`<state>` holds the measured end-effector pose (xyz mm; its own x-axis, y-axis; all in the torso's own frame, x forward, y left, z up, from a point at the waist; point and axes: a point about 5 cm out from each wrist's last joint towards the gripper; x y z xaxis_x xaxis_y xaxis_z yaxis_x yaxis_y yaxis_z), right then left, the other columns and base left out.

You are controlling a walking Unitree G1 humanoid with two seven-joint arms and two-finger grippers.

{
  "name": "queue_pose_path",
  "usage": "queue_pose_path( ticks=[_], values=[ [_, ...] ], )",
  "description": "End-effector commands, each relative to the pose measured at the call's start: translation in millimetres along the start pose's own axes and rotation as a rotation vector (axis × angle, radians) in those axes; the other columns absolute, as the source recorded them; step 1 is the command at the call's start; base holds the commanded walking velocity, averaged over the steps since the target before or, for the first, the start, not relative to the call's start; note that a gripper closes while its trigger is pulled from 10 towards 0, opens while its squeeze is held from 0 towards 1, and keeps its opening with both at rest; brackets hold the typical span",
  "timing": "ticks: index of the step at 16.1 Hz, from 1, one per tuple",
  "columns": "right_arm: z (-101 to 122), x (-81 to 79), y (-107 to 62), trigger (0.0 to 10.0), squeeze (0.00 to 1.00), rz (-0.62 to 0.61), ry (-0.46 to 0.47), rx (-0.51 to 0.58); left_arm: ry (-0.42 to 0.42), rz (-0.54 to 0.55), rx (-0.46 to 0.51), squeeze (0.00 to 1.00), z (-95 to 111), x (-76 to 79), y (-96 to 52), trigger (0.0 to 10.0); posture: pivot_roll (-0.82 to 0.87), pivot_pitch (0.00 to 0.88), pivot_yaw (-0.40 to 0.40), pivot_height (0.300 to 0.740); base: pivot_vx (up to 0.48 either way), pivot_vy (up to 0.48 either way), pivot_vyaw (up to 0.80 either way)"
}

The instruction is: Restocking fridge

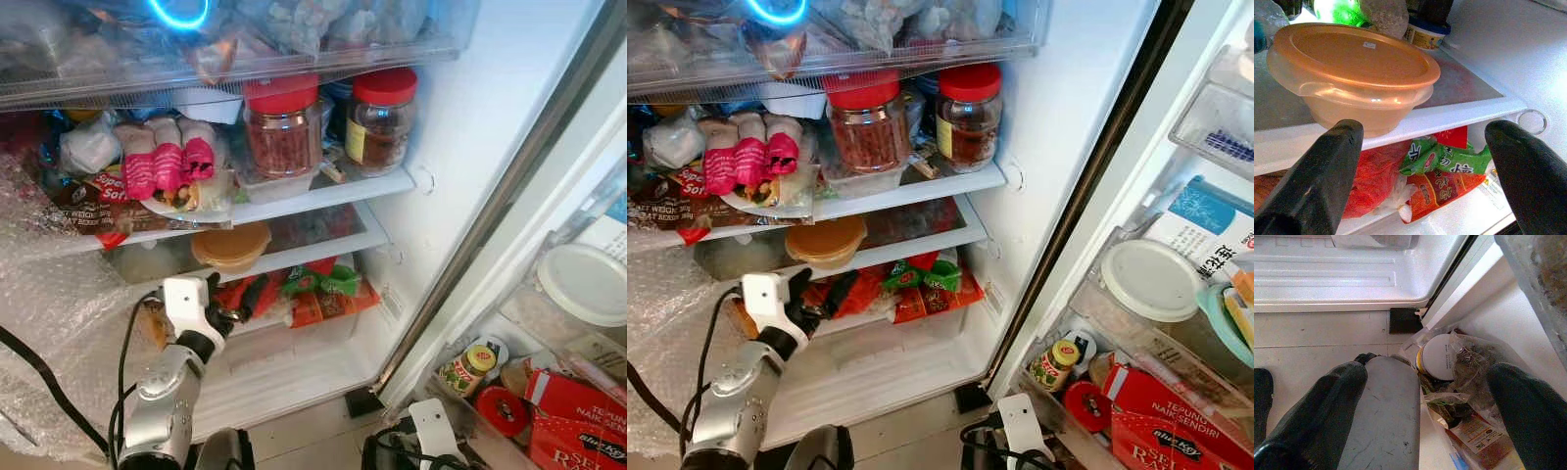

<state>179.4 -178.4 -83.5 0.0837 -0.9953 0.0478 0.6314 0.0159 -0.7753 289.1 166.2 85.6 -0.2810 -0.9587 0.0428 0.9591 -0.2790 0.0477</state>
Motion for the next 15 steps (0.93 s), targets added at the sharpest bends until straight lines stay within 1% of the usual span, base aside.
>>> queue_pose_path(
  ticks=[1, 4, 8, 10, 12, 13, 14, 15],
  values=[
    [-36, 3.8, -9.2, 10.0, 0.00, -0.009, -0.025, -0.145, 0.054, -0.027, -0.013, 0.00, 2, 2.6, -1.6, 10.0, -0.13, 0.073, -0.048, 0.624, 0.000, 0.000, 0.00],
    [-36, 2.6, -9.2, 10.0, 0.00, -0.008, -0.026, -0.148, 0.107, -0.019, -0.051, 0.00, -4, 2.1, 0.6, 10.0, -0.13, 0.067, -0.048, 0.624, 0.000, 0.000, 0.00],
    [-36, -2.3, -8.5, 10.0, 0.00, -0.005, -0.026, -0.149, 0.126, -0.001, -0.076, 0.00, -11, 2.2, 6.4, 10.0, -0.13, 0.060, -0.045, 0.624, 0.000, 0.000, 0.00],
    [-32, -13.4, -6.2, 10.0, 0.00, 0.004, -0.025, -0.147, 0.118, 0.023, -0.080, 0.00, -14, 1.0, 9.7, 10.0, -0.13, 0.057, -0.043, 0.624, 0.000, 0.000, 0.00],
    [-30, -27.4, -4.8, 10.0, 0.00, 0.014, -0.026, -0.147, 0.109, 0.043, -0.071, 0.00, -12, -0.3, 16.2, 10.0, -0.14, 0.058, -0.043, 0.624, 0.000, 0.000, 0.00],
    [-30, -28.7, -4.7, 10.0, 0.00, 0.015, -0.026, -0.147, 0.109, 0.044, -0.071, 0.00, -12, -0.3, 16.8, 10.0, -0.14, 0.058, -0.043, 0.624, 0.000, 0.000, 0.00],
    [-30, -30.0, -4.6, 10.0, 0.00, 0.014, -0.025, -0.147, 0.113, 0.056, -0.070, 0.00, -12, -1.8, 21.0, 10.0, -0.14, 0.061, -0.042, 0.624, 0.000, 0.000, 0.00],
    [-33, -18.3, -6.0, 10.0, 0.00, 0.003, -0.023, -0.148, 0.111, 0.078, -0.065, 0.00, -10, -4.1, 25.6, 10.0, -0.14, 0.064, -0.042, 0.624, 0.000, 0.000, 0.00]
  ],
)
Point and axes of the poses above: a point about 5 cm out from each wrist's last joint towards the gripper, its own y axis pointing out of the wrist towards the gripper, its own z axis along the axis of the wrist's last joint, x = y × z, and after that the axes turned 9 degrees about y, right-handed
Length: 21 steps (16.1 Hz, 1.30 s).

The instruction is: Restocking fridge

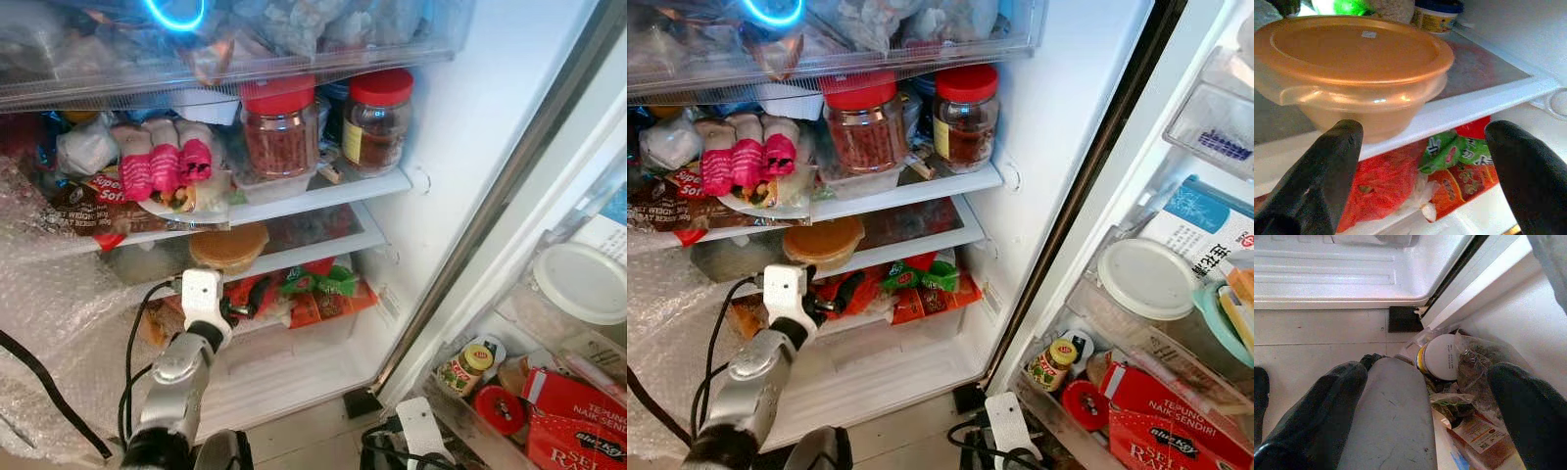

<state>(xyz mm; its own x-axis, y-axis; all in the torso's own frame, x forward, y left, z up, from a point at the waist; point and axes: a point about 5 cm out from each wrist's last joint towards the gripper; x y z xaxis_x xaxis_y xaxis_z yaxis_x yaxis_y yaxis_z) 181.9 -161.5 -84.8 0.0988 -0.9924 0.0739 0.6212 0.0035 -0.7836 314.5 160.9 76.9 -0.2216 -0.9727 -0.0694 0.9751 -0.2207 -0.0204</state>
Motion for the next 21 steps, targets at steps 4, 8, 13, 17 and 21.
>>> queue_pose_path(
  ticks=[4, 8, 13, 17, 21],
  values=[
    [-38, 9.6, -9.8, 10.0, 0.00, 0.001, 0.008, -0.133, 0.011, 0.053, -0.009, 0.00, 3, -3.7, 12.9, 10.0, -0.14, 0.066, -0.042, 0.624, 0.000, 0.000, 0.00],
    [-37, 11.9, -9.7, 10.0, 0.00, -0.007, 0.009, -0.131, 0.009, 0.060, -0.013, 0.00, 11, -3.9, 29.0, 10.0, -0.15, 0.066, -0.040, 0.624, 0.000, 0.000, 0.00],
    [-35, 11.6, -9.0, 10.0, 0.00, -0.008, 0.008, -0.130, 0.017, 0.082, -0.031, 0.00, 16, -5.2, 40.4, 10.0, -0.16, 0.069, -0.043, 0.624, 0.000, 0.000, 0.00],
    [-36, 9.4, -9.1, 10.0, 0.00, -0.004, 0.008, -0.131, 0.008, 0.083, -0.007, 0.00, 17, -5.4, 40.5, 10.0, -0.15, 0.077, -0.044, 0.624, 0.000, 0.000, 0.00],
    [-37, 14.1, -9.5, 10.0, 0.00, -0.007, 0.009, -0.139, 0.033, 0.080, 0.074, 0.00, 18, -7.4, 30.3, 10.0, -0.15, 0.082, -0.040, 0.624, 0.000, 0.000, 0.00]
  ],
)
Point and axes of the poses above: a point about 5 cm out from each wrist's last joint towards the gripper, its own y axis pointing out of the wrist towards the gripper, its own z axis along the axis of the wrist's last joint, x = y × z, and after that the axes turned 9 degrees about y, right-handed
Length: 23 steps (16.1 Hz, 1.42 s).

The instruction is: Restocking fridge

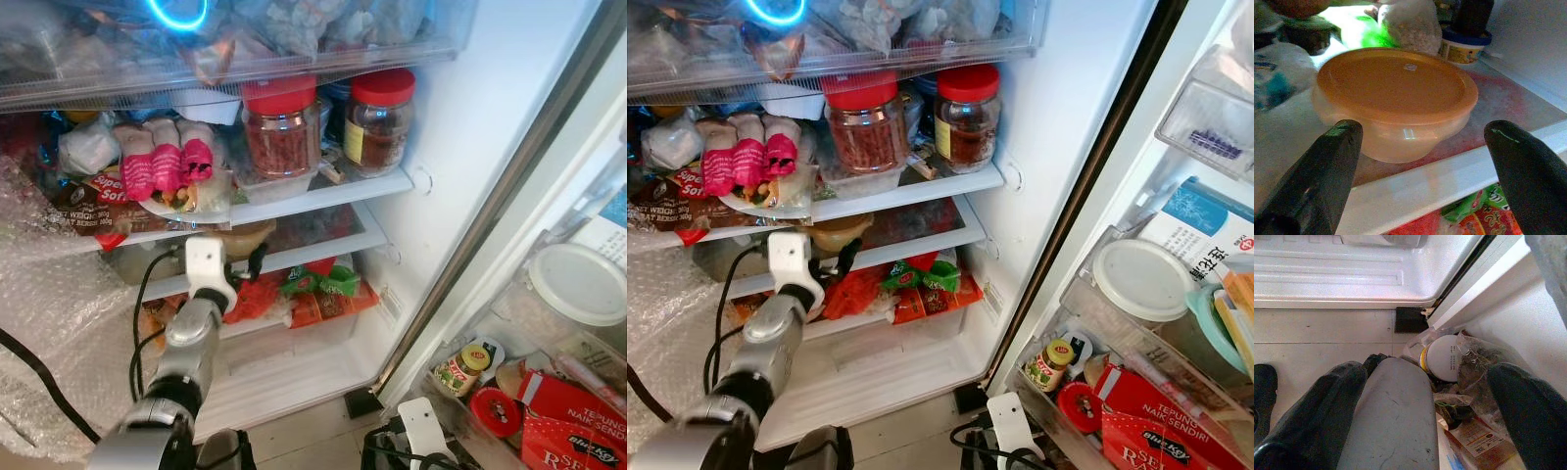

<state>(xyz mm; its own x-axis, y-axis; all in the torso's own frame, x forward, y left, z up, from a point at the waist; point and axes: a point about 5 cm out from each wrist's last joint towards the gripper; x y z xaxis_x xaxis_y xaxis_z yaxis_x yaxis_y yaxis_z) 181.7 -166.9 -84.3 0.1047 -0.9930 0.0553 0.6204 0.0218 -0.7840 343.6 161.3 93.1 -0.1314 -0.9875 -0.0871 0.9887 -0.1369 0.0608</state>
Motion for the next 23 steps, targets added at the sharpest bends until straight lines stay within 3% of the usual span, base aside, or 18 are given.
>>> queue_pose_path(
  ticks=[1, 4, 12, 23],
  values=[
    [-36, 10.1, -9.4, 10.0, 0.00, -0.026, 0.003, -0.144, 0.018, -0.011, 0.029, 0.00, 3, -0.1, -2.3, 10.0, -0.15, 0.083, -0.040, 0.624, 0.000, 0.000, 0.00],
    [-40, 7.6, -10.3, 10.0, 0.00, -0.020, 0.002, -0.154, 0.039, -0.021, 0.067, 0.00, 0, -0.9, -25.0, 10.0, -0.14, 0.082, -0.035, 0.624, 0.000, 0.000, 0.00],
    [-43, 3.6, -11.1, 10.0, 0.00, -0.014, 0.000, -0.160, 0.066, 0.048, 0.047, 0.00, -5, -4.8, -60.3, 10.0, -0.14, 0.069, -0.030, 0.624, 0.000, 0.000, 0.00],
    [-40, 8.4, -10.4, 10.0, 0.00, -0.017, -0.006, -0.157, 0.067, 0.048, 0.015, 0.00, -5, 0.1, -61.8, 10.0, -0.14, 0.039, -0.026, 0.624, -0.278, 0.000, 0.00]
  ],
)
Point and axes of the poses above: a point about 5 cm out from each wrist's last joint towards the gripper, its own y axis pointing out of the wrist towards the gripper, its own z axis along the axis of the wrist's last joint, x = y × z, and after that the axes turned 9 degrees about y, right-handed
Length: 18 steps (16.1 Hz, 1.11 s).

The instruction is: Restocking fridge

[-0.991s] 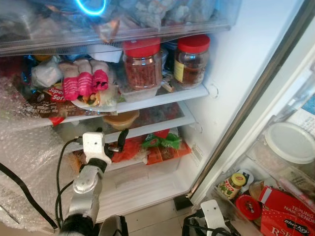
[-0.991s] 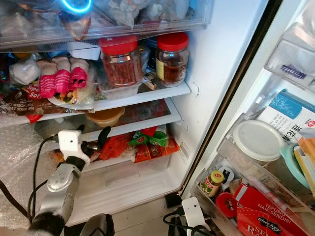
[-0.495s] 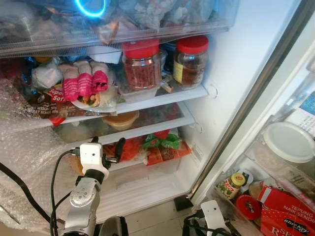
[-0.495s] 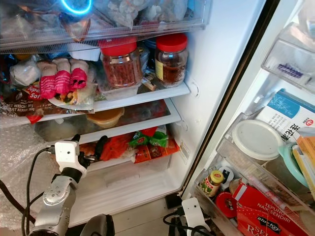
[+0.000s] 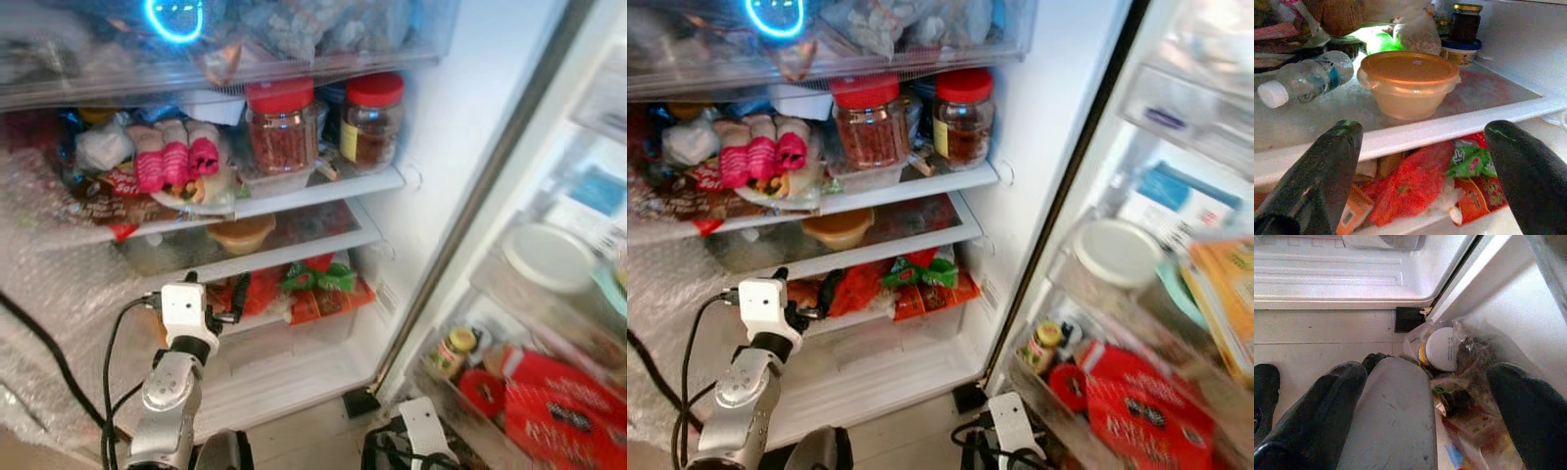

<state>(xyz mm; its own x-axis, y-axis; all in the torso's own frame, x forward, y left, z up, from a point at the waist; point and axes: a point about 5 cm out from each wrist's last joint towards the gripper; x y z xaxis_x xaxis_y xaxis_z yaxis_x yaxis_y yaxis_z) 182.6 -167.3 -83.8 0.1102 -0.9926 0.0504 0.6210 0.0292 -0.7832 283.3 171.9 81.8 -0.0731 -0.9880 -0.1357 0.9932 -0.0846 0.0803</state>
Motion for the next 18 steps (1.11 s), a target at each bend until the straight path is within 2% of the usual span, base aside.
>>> queue_pose_path(
  ticks=[1, 8, 16, 17, 18],
  values=[
    [-42, 6.7, -11.1, 10.0, 0.00, -0.023, -0.006, -0.160, 0.013, -0.007, 0.001, 0.00, 2, 1.8, -0.1, 10.0, -0.14, 0.045, -0.028, 0.624, -0.368, 0.000, 0.00],
    [-44, 0.5, -11.3, 10.0, 0.00, -0.015, -0.004, -0.158, 0.003, 0.005, -0.016, 0.00, 1, 1.9, -0.8, 10.0, -0.14, 0.061, -0.032, 0.624, -0.371, 0.000, 0.00],
    [-41, 6.4, -10.5, 10.0, 0.00, -0.024, 0.003, -0.160, -0.007, 0.037, -0.067, 0.00, -9, -2.3, -3.4, 10.0, -0.15, 0.069, -0.030, 0.624, -0.371, 0.000, 0.00],
    [-37, -0.7, -8.5, 10.0, 0.00, -0.017, 0.001, -0.155, -0.006, 0.039, -0.072, 0.00, -10, -2.9, -3.8, 10.0, -0.15, 0.069, -0.030, 0.624, -0.368, 0.000, 0.00],
    [-34, -14.5, -6.5, 10.0, 0.00, -0.005, 0.000, -0.150, -0.008, 0.042, -0.077, 0.00, -11, -3.5, -4.0, 10.0, -0.15, 0.069, -0.030, 0.624, -0.371, 0.000, 0.00]
  ],
)
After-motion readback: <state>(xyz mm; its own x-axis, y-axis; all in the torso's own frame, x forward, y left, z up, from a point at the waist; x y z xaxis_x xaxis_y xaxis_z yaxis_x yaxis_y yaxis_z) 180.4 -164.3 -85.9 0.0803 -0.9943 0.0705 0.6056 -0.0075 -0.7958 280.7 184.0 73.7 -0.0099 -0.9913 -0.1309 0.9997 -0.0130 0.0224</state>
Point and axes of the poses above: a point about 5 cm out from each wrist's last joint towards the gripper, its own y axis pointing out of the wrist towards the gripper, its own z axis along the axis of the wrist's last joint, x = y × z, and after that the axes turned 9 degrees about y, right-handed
